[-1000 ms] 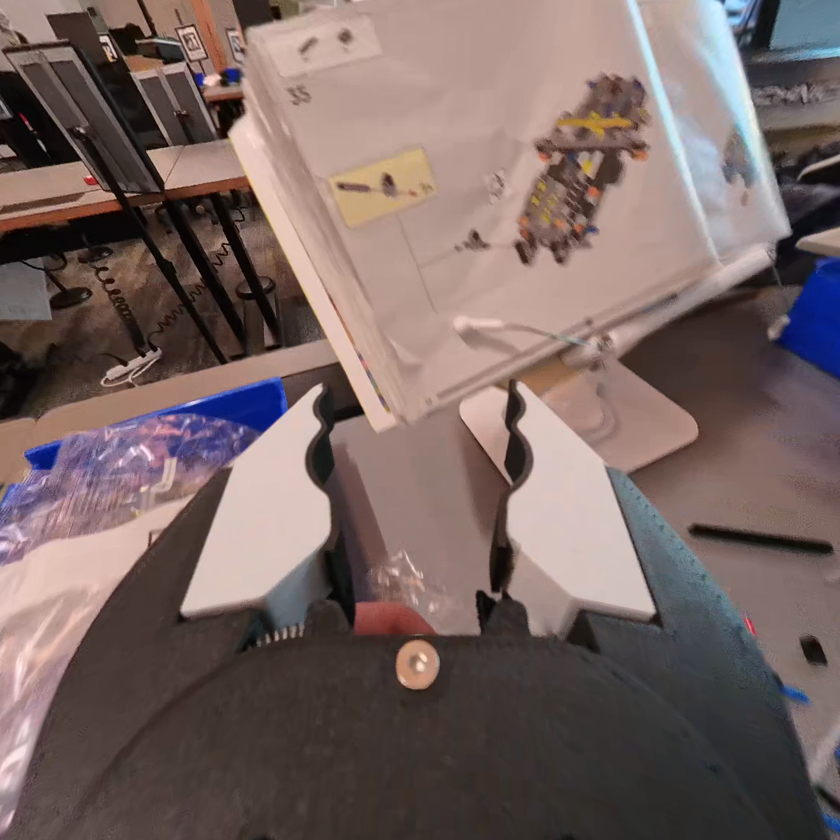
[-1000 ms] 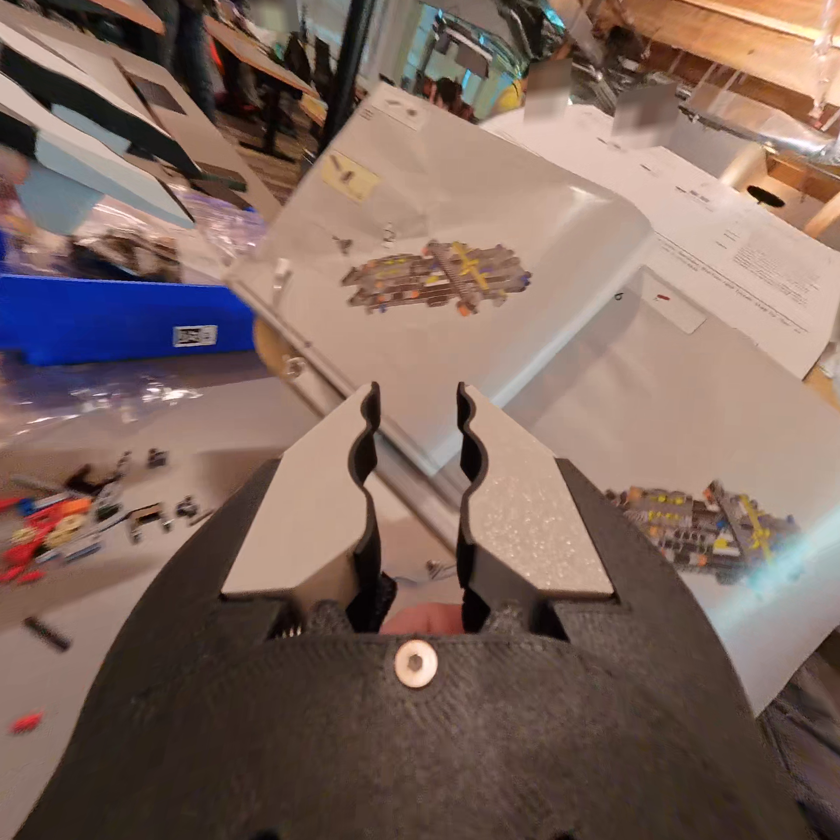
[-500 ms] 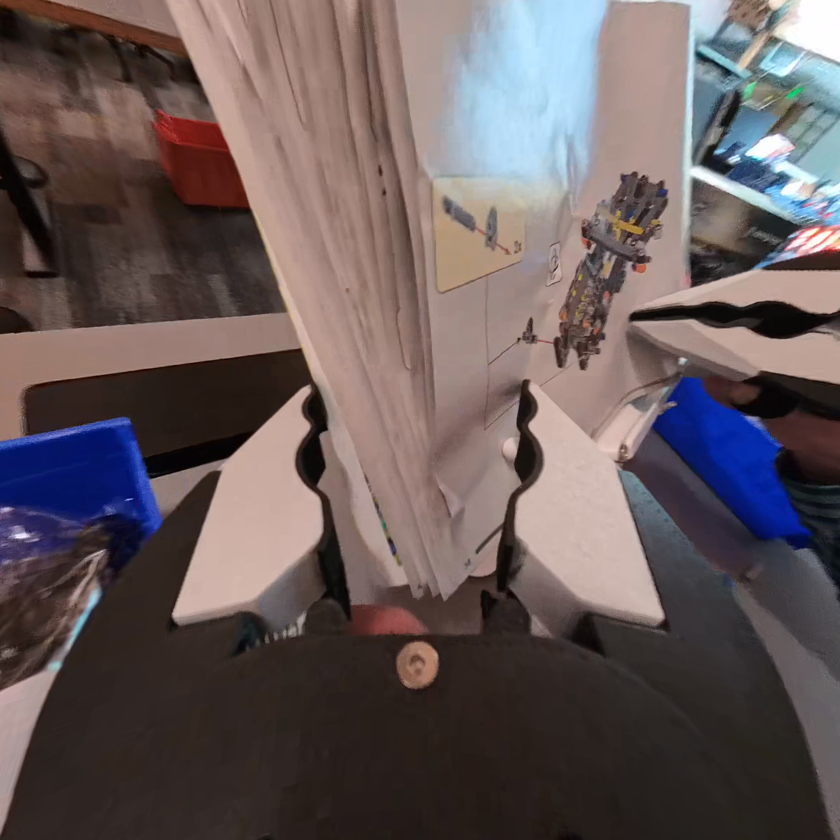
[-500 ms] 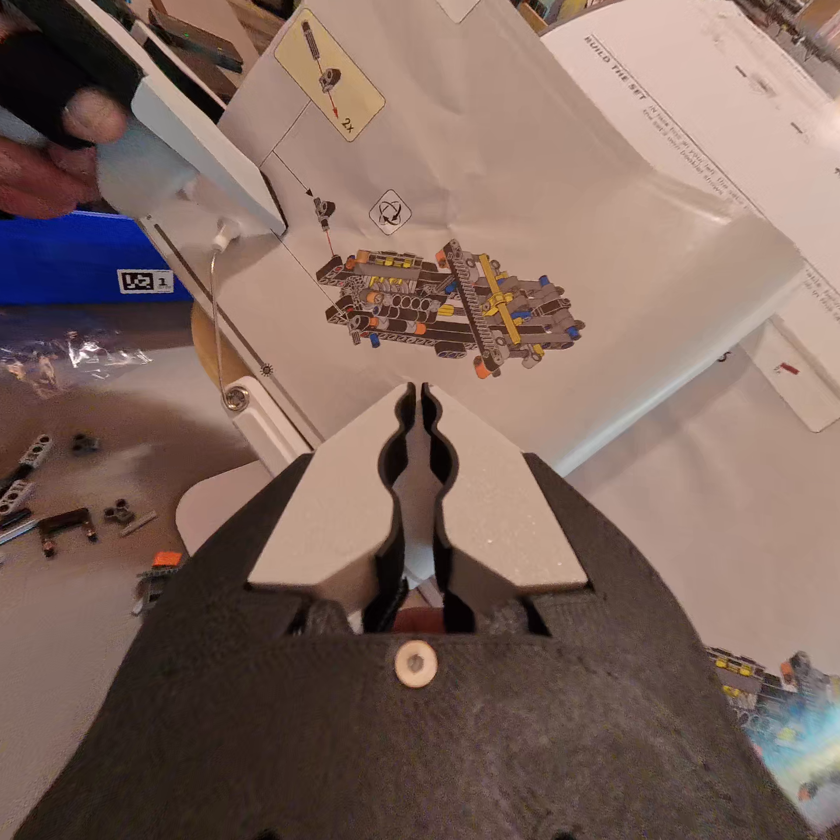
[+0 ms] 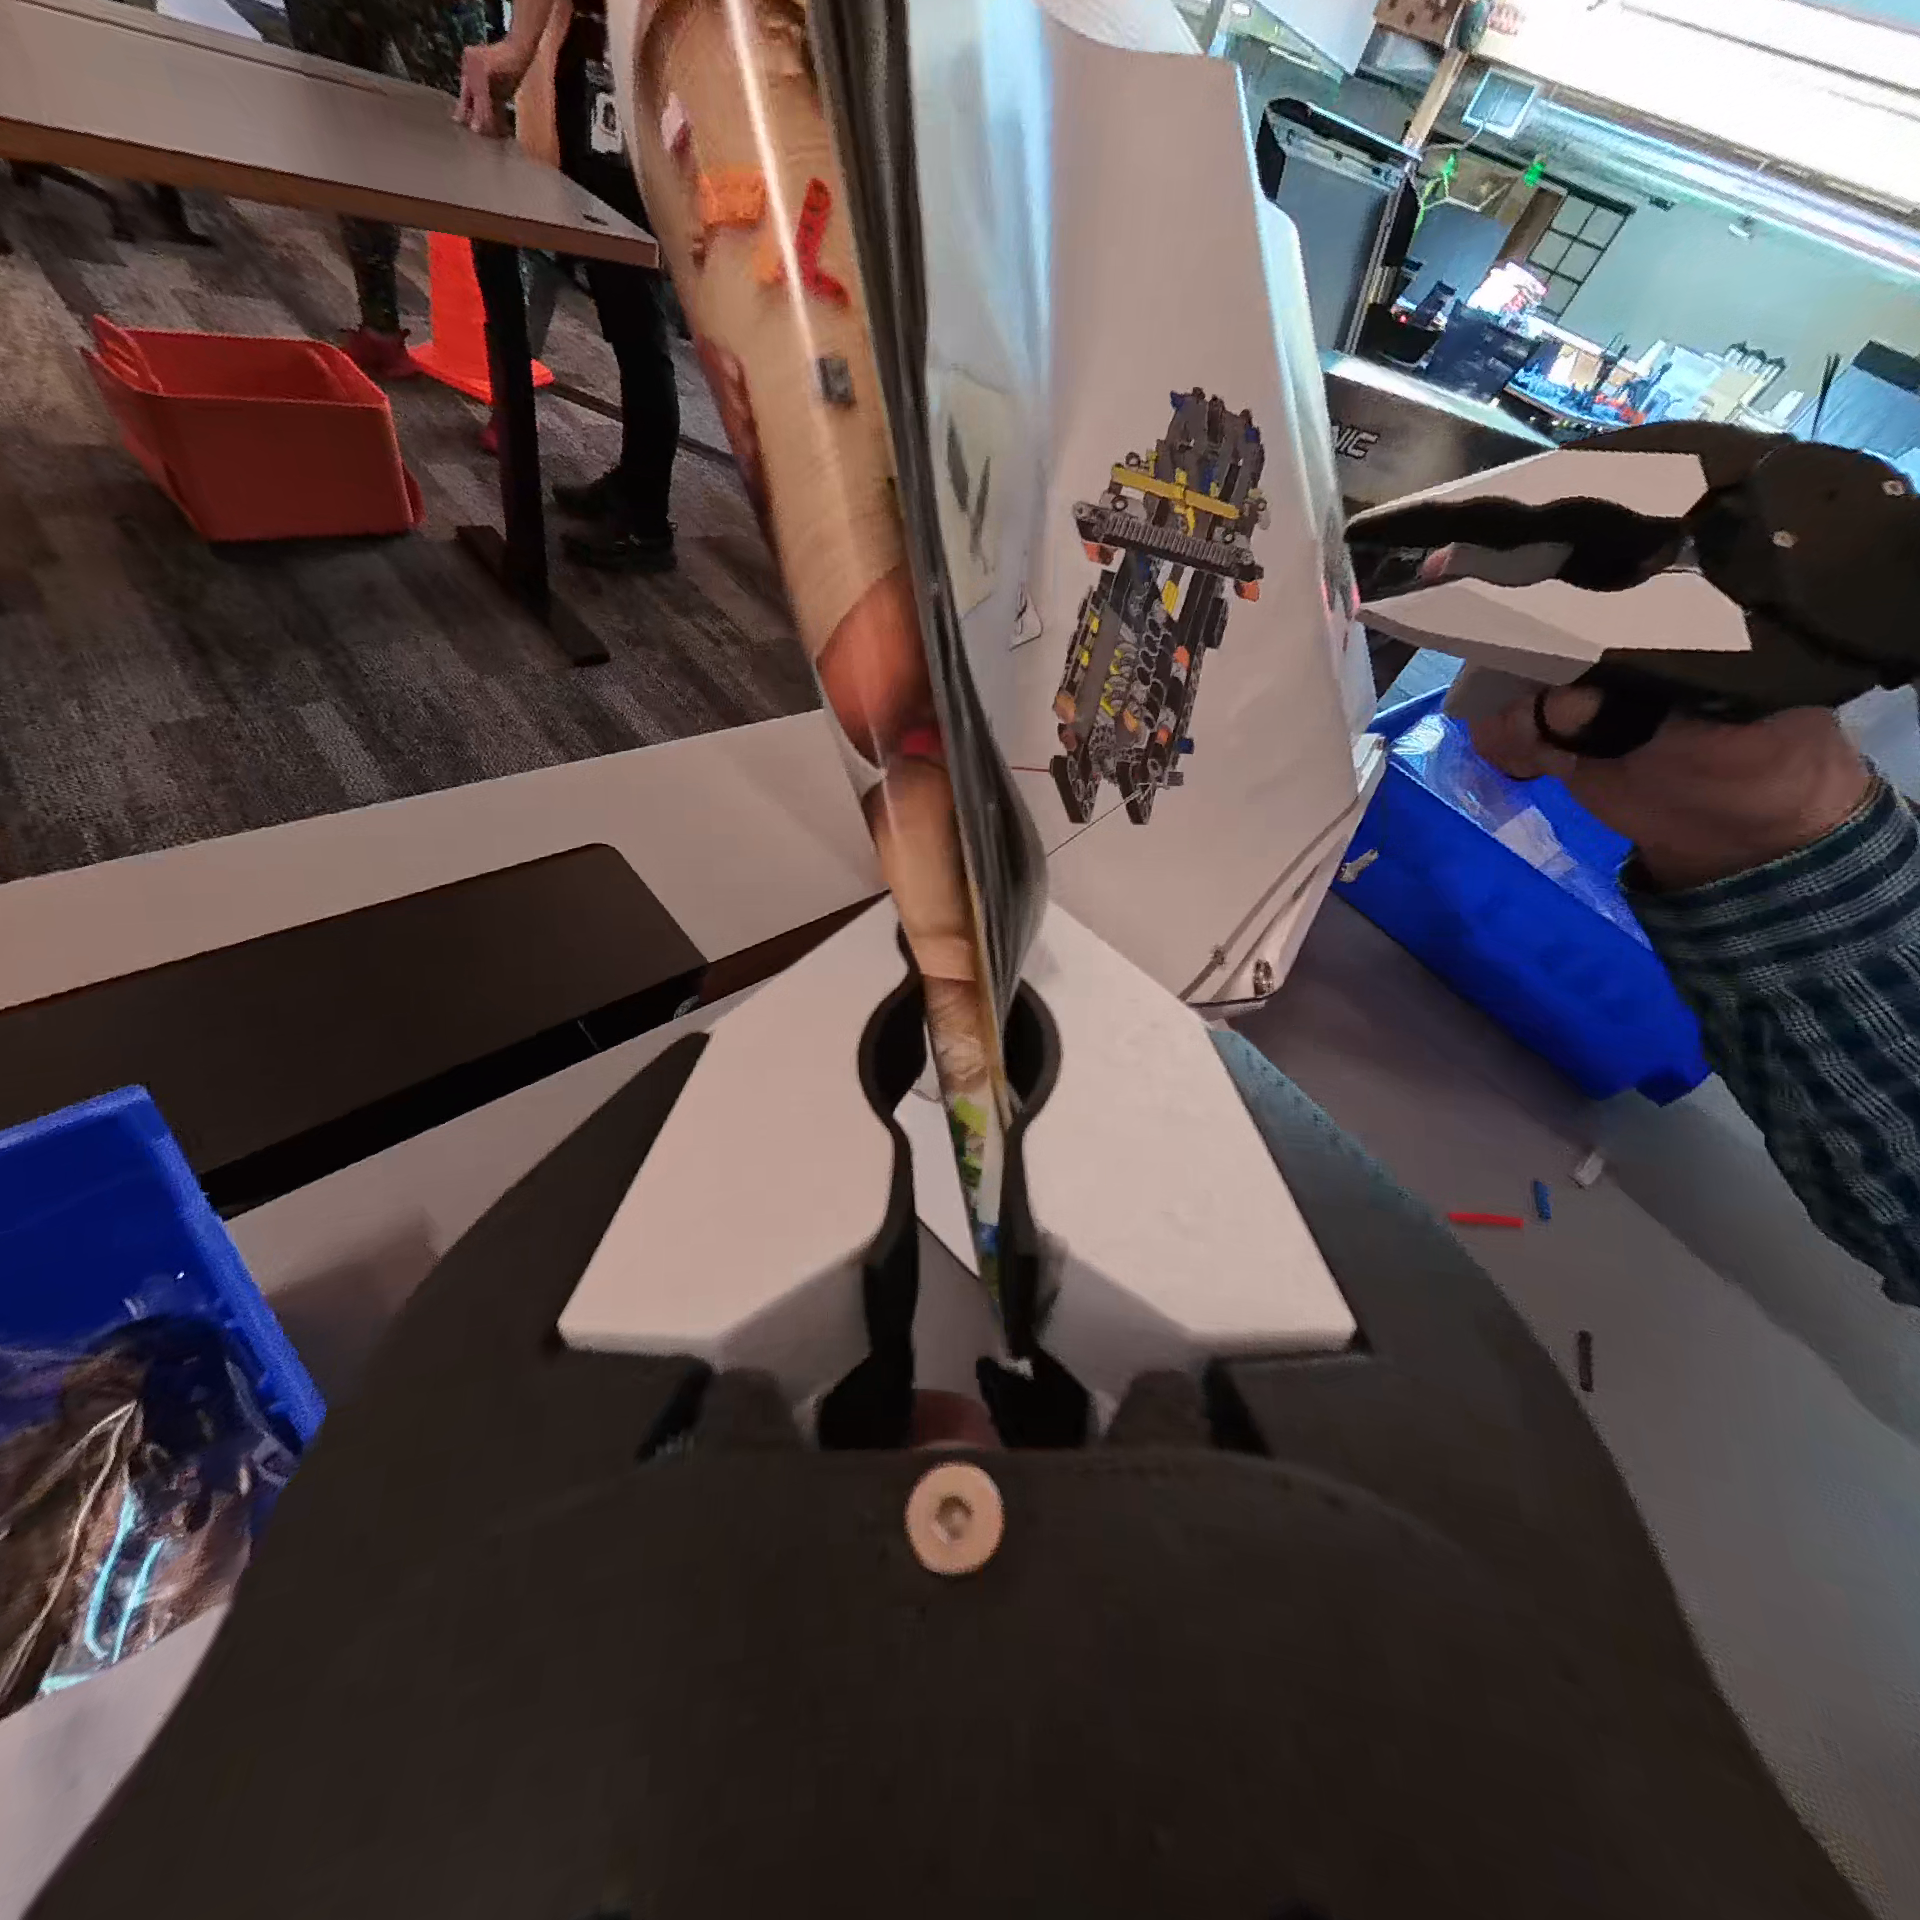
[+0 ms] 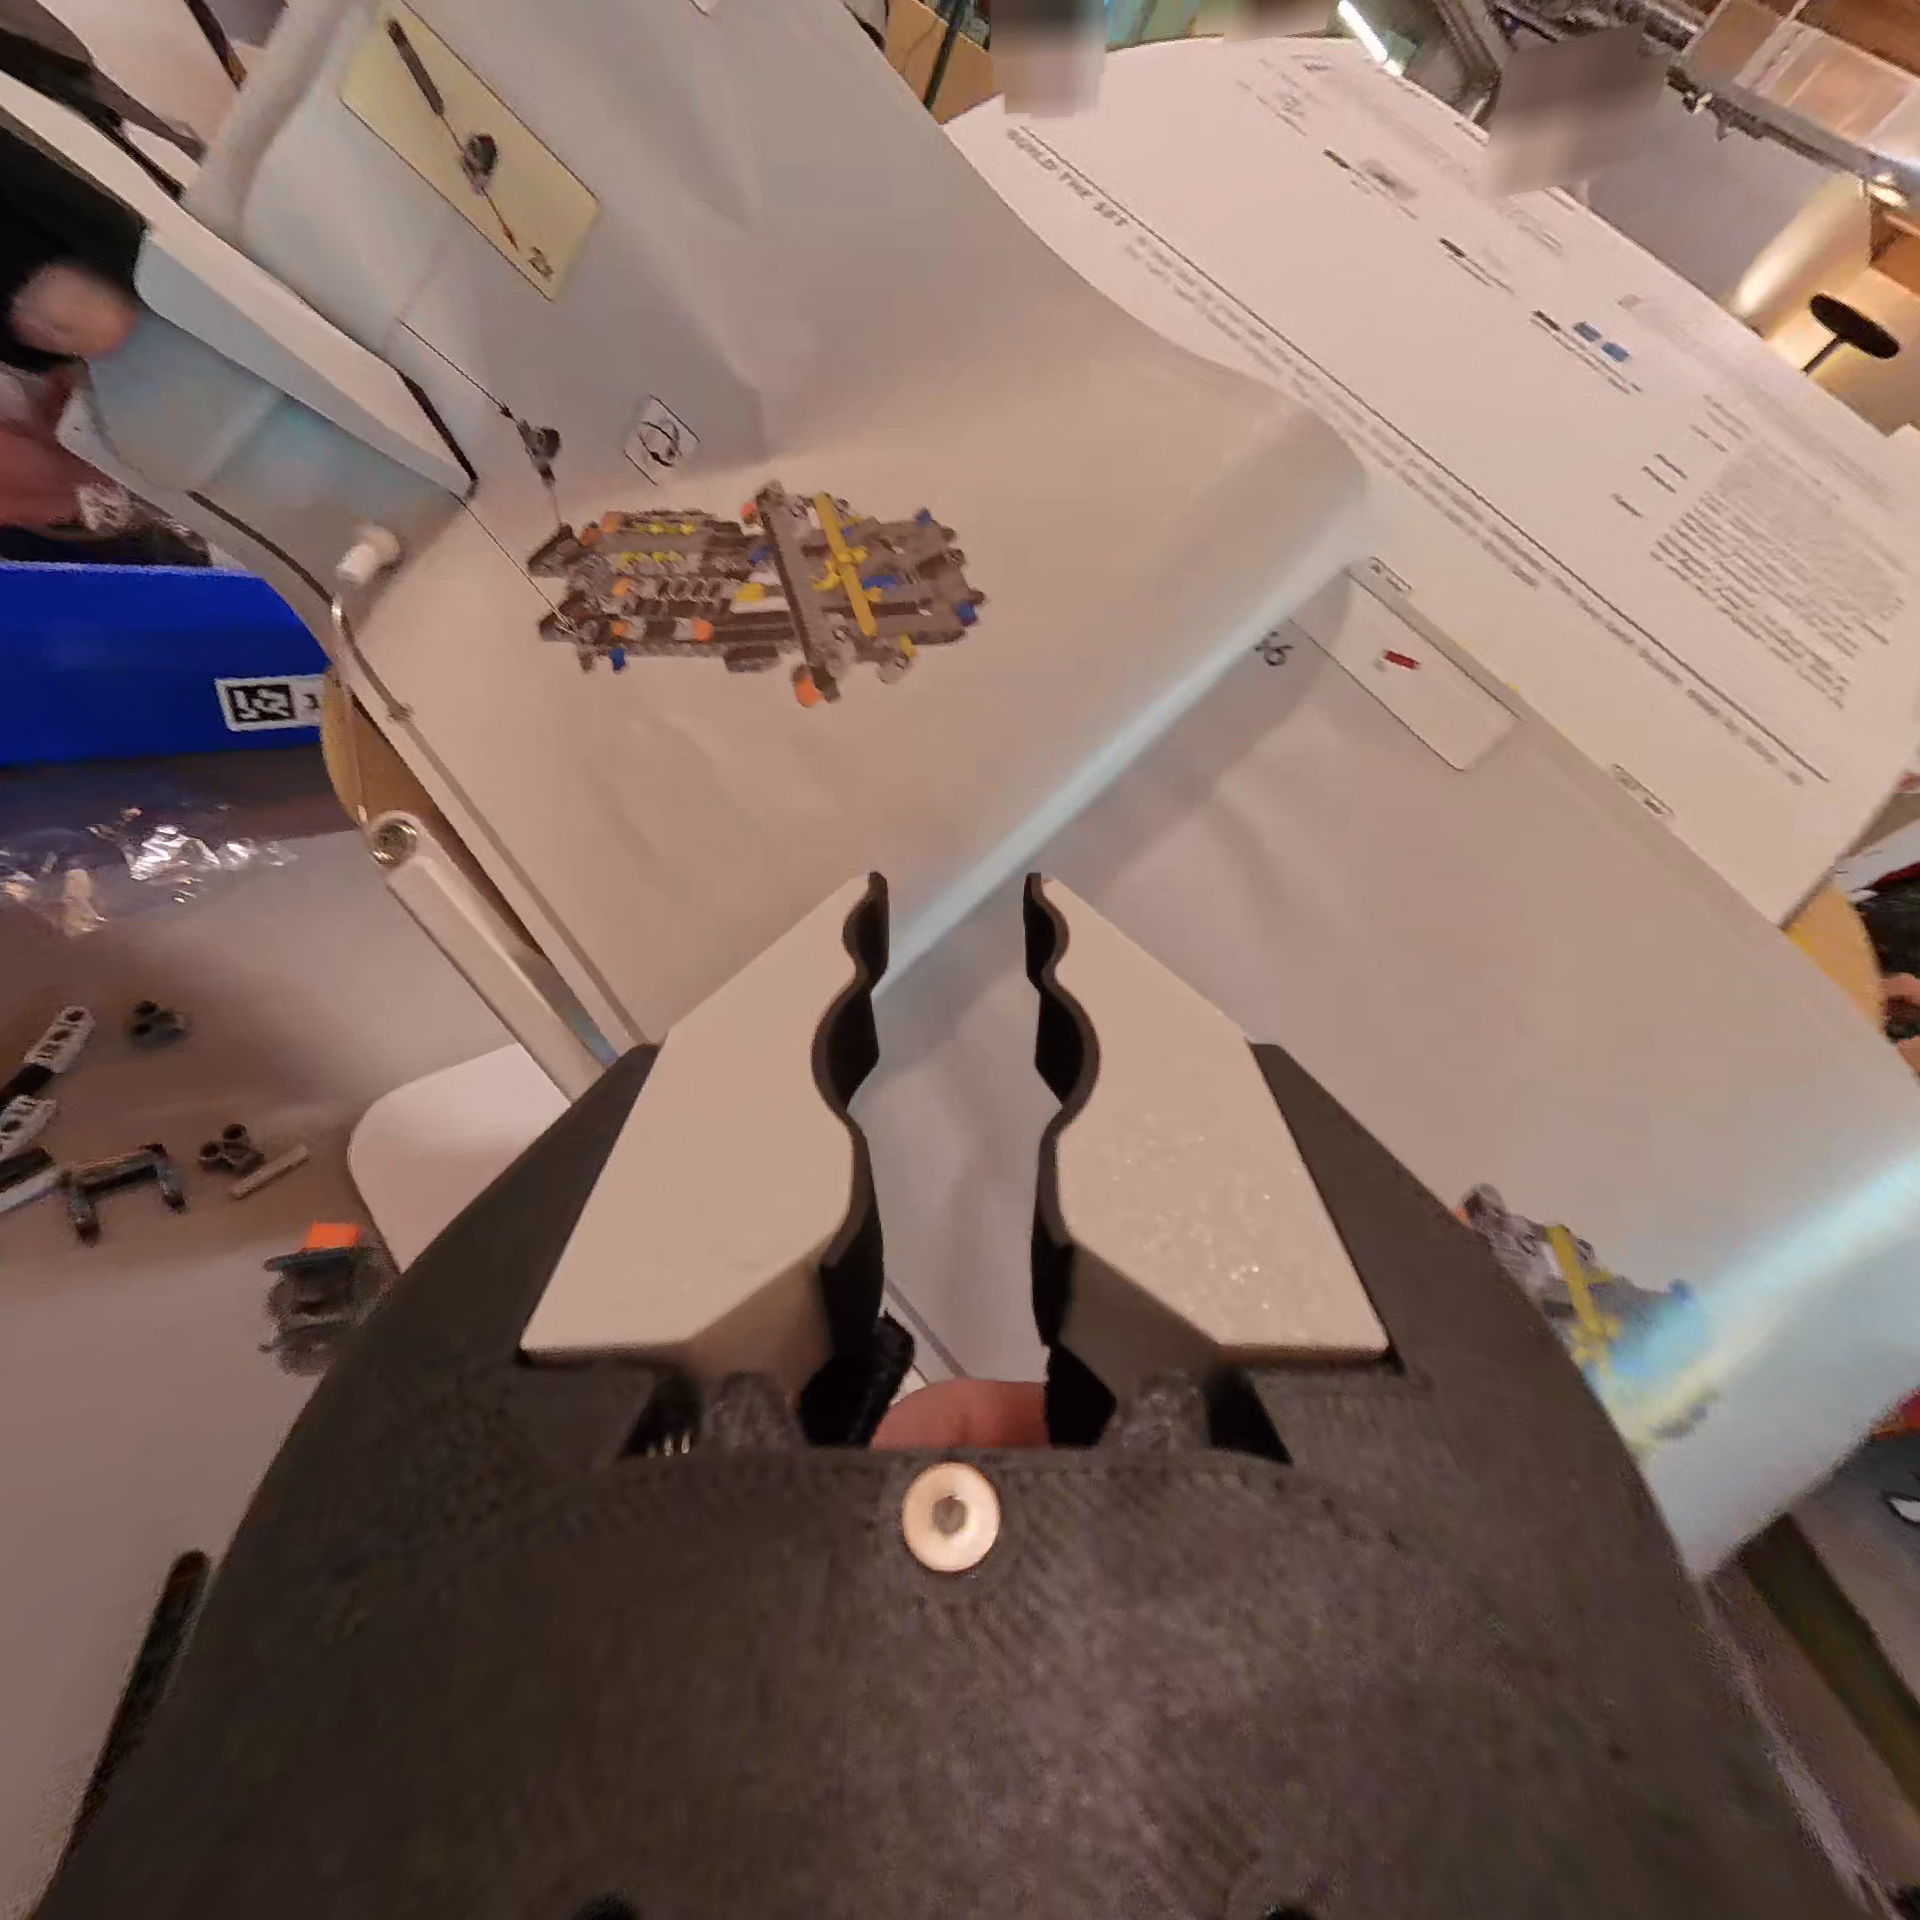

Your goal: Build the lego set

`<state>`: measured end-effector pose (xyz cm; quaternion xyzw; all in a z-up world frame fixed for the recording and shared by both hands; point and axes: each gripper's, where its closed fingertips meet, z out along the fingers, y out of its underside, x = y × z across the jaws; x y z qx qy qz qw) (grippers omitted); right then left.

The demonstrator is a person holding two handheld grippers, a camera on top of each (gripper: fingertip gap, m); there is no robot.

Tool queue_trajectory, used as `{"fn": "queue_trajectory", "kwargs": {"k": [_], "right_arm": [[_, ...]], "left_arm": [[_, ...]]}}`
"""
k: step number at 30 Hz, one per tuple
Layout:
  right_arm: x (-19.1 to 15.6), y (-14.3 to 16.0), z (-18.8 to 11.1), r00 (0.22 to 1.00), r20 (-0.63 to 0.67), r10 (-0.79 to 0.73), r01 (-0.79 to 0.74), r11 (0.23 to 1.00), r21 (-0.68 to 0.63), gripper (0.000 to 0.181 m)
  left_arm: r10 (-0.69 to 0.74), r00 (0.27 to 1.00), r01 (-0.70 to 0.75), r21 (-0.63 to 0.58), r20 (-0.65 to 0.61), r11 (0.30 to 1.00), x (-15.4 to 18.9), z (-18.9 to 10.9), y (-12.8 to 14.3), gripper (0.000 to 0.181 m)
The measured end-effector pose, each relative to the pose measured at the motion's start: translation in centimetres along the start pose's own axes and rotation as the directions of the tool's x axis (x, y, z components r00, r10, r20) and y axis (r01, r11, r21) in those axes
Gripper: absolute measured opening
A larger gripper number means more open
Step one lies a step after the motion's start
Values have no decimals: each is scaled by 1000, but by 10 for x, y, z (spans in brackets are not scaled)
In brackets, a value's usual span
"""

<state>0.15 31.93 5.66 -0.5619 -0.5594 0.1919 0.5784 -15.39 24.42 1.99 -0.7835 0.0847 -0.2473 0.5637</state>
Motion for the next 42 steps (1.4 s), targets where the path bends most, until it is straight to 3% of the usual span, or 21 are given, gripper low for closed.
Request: {"fn": "queue_trajectory", "kwargs": {"k": [6,13,19,22,29,35,42], "right_arm": [[27,2,-12,998,-58,-12,12,1000,3,40],[83,6,-17,992,-121,40,-39,999,9,67],[120,22,-19,992,-75,101,-100,995,9,83],[129,41,-14,994,-48,103,-105,993,-51,90],[134,44,-13,998,-50,40,-42,998,-44,87],[126,41,-11,999,-44,18,-19,999,-34,86],[106,17,-19,994,-56,-97,95,995,-31,86]], "left_arm": [[2,1000,-3,-7,-31,1000,-3,-2,-2,2],[32,999,-33,-23,-29,999,-9,-7,-7,0],[37,999,-37,-16,-23,999,-21,-12,-16,0],[29,999,-29,-11,-22,1000,-29,-14,-20,0],[19,999,-19,-14,-26,1000,-31,-18,-21,0],[-32,997,31,-16,-72,999,-29,-20,-4,1],[-93,992,96,32,-90,995,-34,-23,9,19]]}}
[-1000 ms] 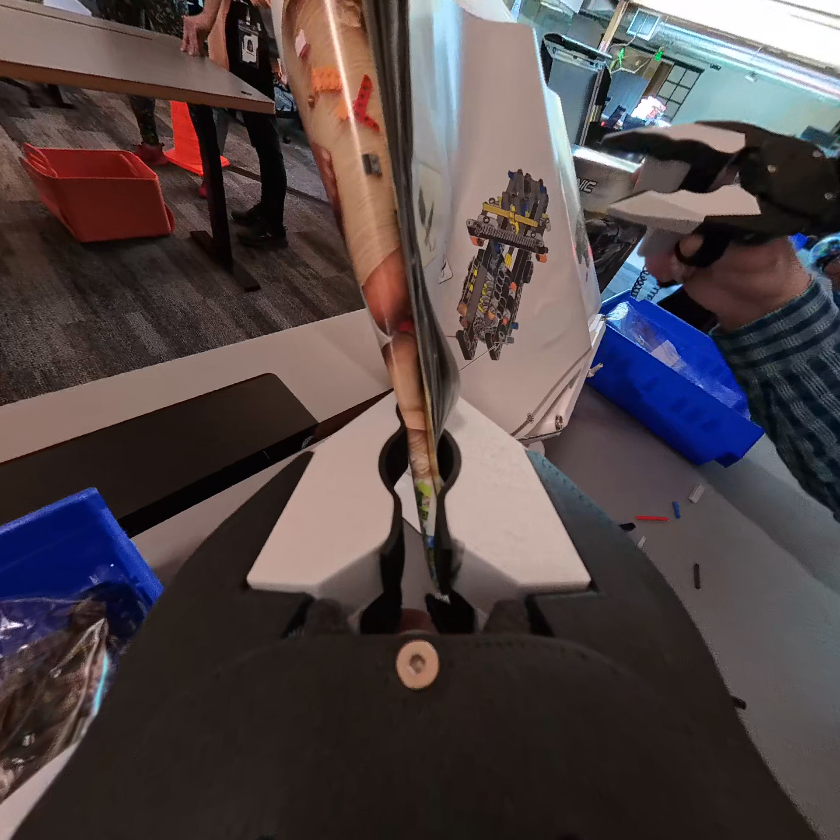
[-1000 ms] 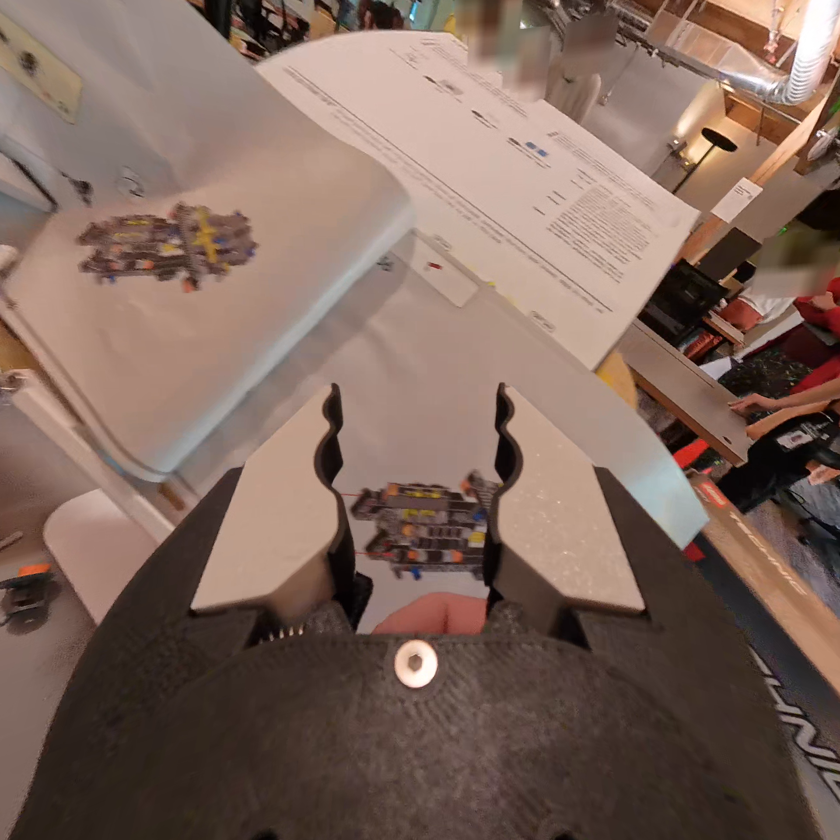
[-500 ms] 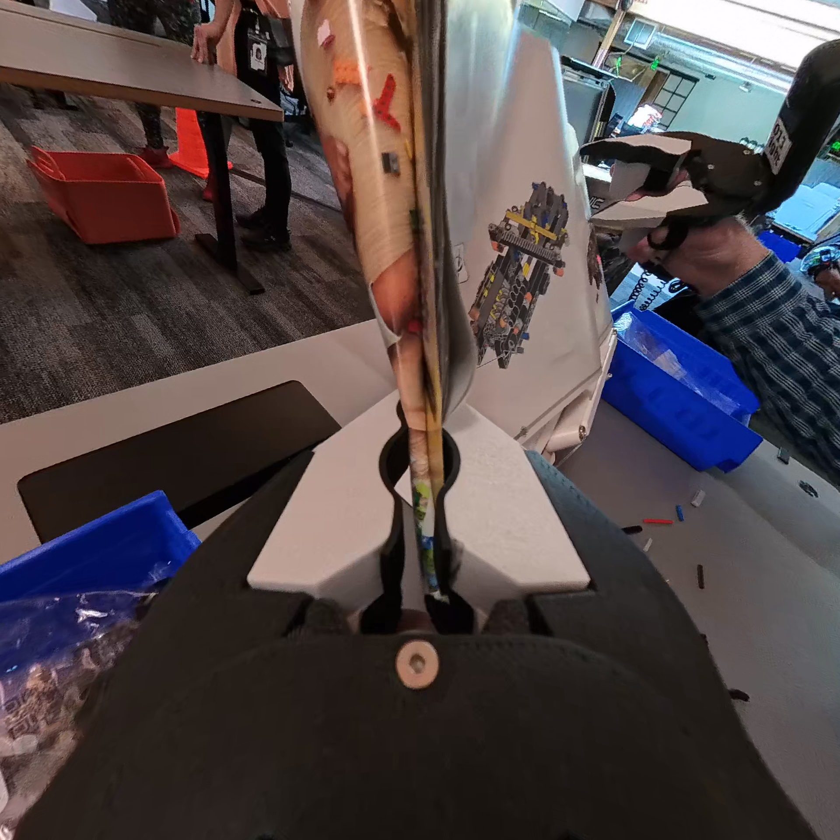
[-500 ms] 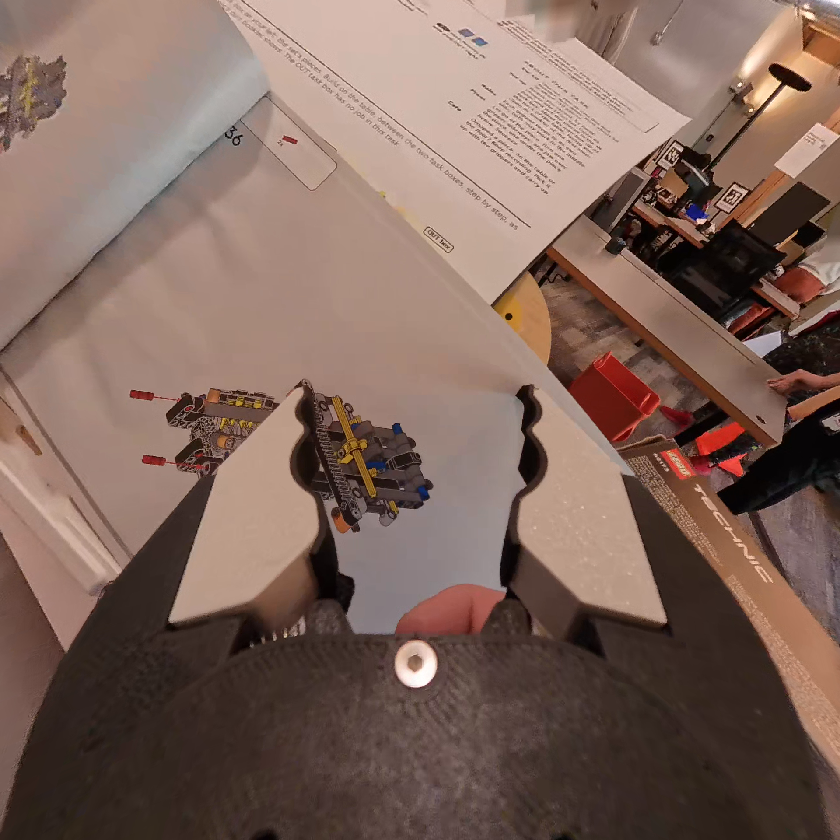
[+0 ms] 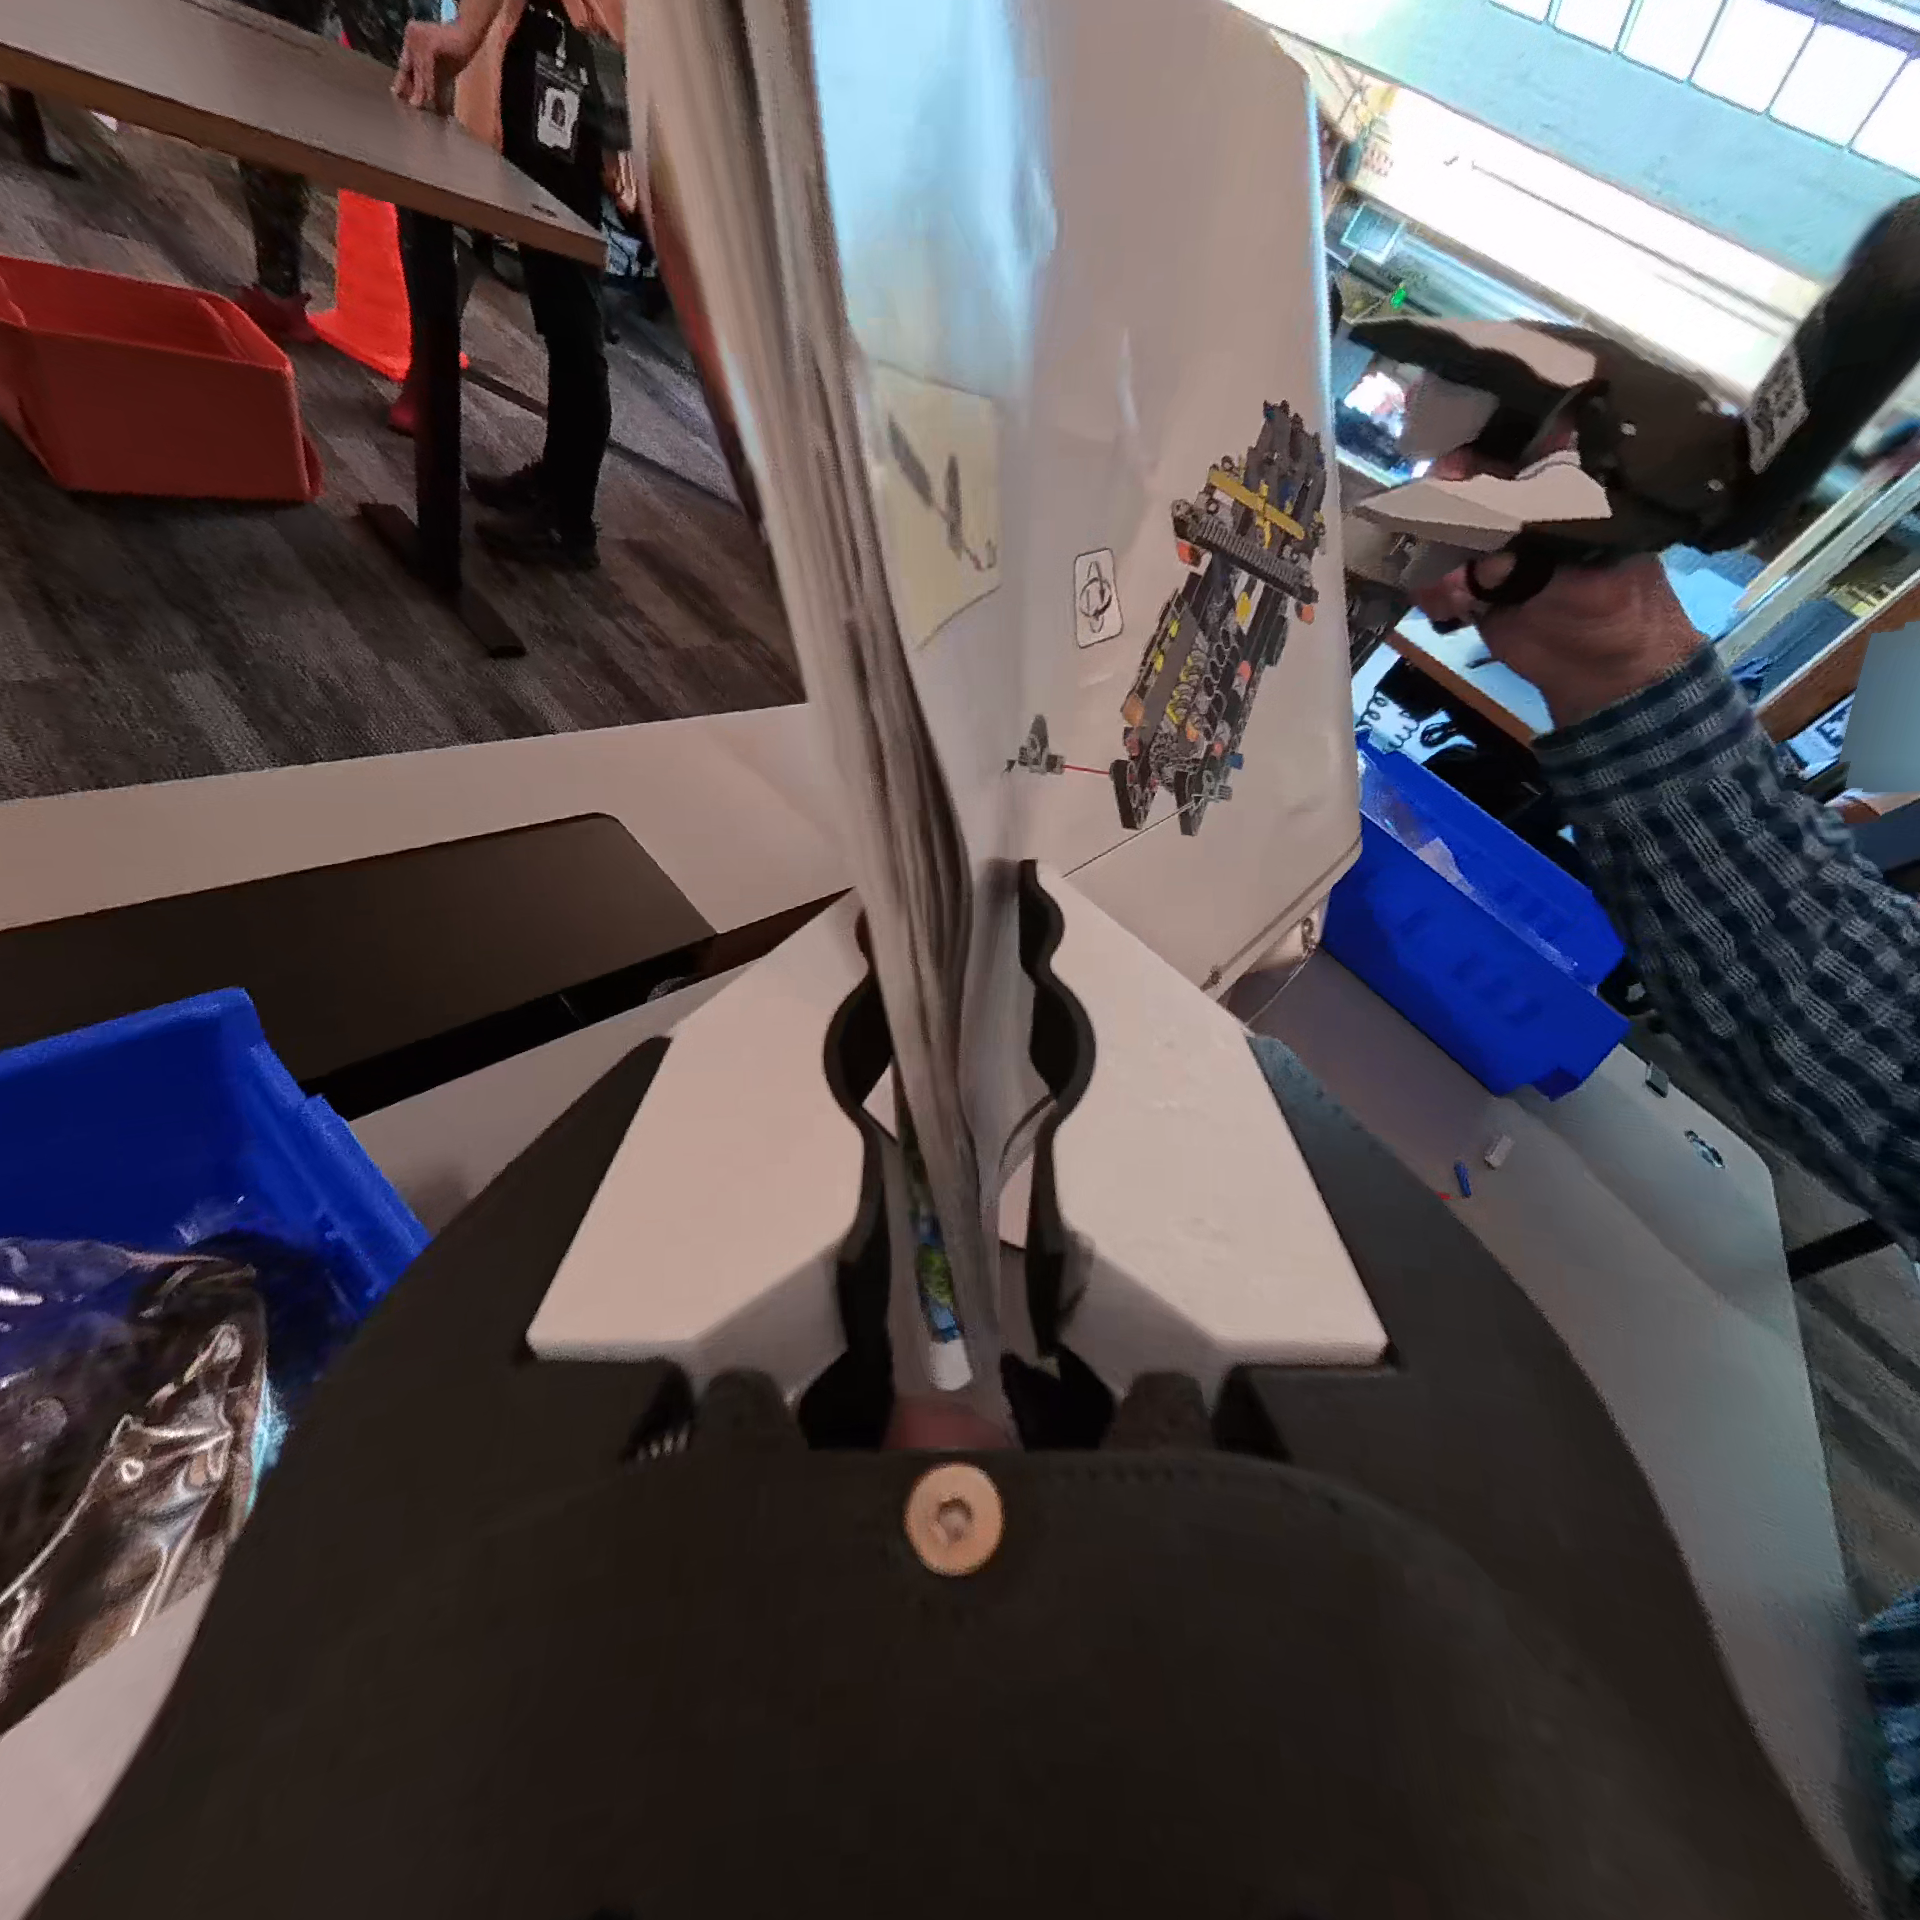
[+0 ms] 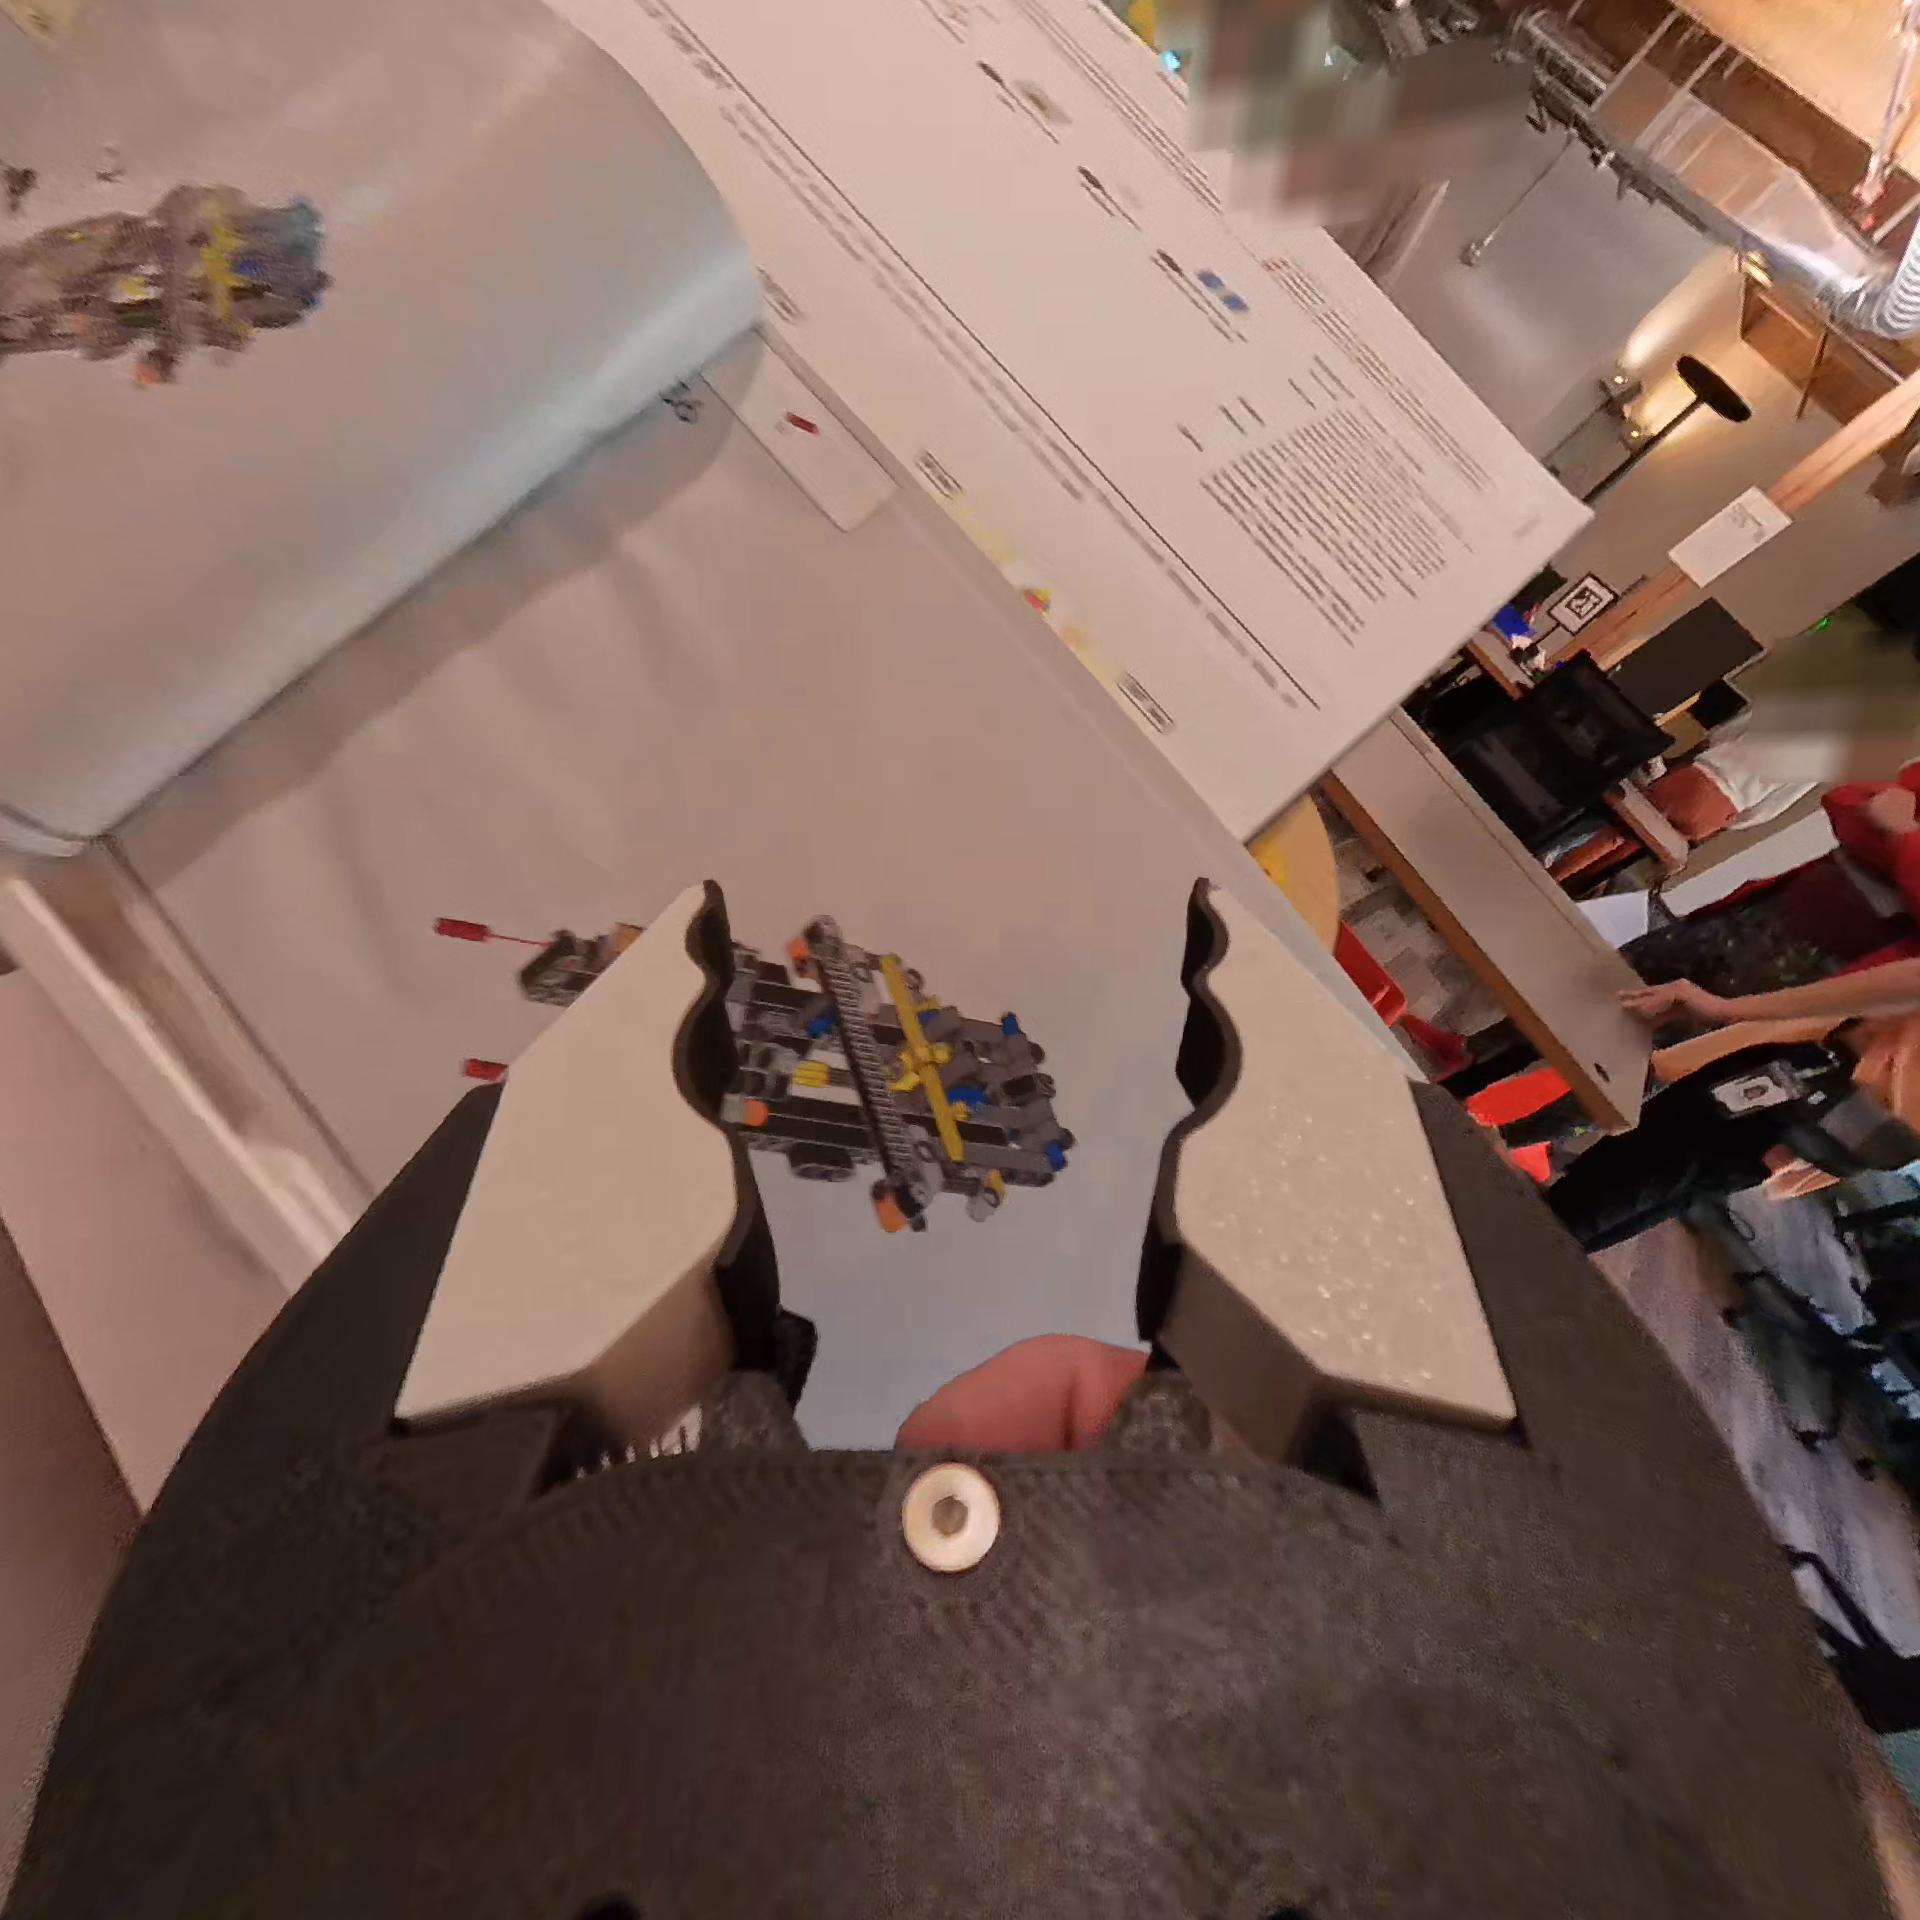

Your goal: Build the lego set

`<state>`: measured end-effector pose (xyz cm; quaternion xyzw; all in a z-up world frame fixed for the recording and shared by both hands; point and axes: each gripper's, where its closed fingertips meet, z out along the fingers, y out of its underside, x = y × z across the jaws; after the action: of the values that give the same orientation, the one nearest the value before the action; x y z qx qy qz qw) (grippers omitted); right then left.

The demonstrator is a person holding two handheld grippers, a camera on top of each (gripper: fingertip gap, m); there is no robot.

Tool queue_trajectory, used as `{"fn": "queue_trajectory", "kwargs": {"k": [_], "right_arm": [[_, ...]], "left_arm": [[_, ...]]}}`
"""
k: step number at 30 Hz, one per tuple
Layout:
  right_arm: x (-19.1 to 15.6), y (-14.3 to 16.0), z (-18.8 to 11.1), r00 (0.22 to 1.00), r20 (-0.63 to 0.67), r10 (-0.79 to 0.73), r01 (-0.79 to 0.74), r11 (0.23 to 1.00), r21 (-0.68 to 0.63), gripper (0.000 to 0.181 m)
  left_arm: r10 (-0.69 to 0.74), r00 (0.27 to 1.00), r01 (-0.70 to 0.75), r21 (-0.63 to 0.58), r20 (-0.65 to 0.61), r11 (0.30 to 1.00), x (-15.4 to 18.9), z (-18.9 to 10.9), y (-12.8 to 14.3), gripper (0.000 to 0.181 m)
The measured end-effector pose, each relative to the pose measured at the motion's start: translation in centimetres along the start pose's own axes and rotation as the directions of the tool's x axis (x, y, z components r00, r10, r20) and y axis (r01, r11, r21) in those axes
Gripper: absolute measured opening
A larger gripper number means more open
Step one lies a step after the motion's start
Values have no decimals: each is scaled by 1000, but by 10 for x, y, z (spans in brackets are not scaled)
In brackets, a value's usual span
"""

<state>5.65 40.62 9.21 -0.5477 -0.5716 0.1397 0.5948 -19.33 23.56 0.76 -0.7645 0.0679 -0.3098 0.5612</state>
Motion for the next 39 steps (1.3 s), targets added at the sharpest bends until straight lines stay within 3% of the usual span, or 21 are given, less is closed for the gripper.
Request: {"fn": "queue_trajectory", "kwargs": {"k": [3,5,7,10,14,17,20,25,34,39], "right_arm": [[-23,-18,-5,997,35,-62,62,998,13,78],[-53,-33,-6,989,107,-100,97,995,33,70],[-112,-53,-10,953,265,-146,131,989,73,57],[-207,-71,-1,873,390,-292,267,956,119,38],[-273,-66,44,823,365,-435,452,891,43,32],[-277,-56,71,827,316,-465,502,864,-43,16],[-272,-51,78,820,276,-502,543,834,-98,1],[-272,-53,78,816,261,-515,546,835,-62,0],[-263,-71,69,923,301,-239,234,971,55,0],[-233,-74,75,981,196,-12,6,1000,31,0]], "left_arm": [[26,1000,-26,23,5,999,1,-2,-6,7],[22,1000,-22,17,4,1000,1,0,-8,7],[6,1000,-6,19,11,1000,-3,3,-7,13],[3,1000,-3,25,2,1000,-2,3,-7,14],[-6,1000,6,29,0,1000,-2,1,-5,13],[-7,1000,8,30,-12,1000,-1,-2,-2,13],[-12,1000,12,28,-23,1000,-1,-3,-1,11],[-14,999,15,27,-35,1000,-1,-2,0,9],[-29,999,31,44,-43,999,-1,0,1,6],[-24,999,26,37,-42,999,-1,-2,2,5]]}}
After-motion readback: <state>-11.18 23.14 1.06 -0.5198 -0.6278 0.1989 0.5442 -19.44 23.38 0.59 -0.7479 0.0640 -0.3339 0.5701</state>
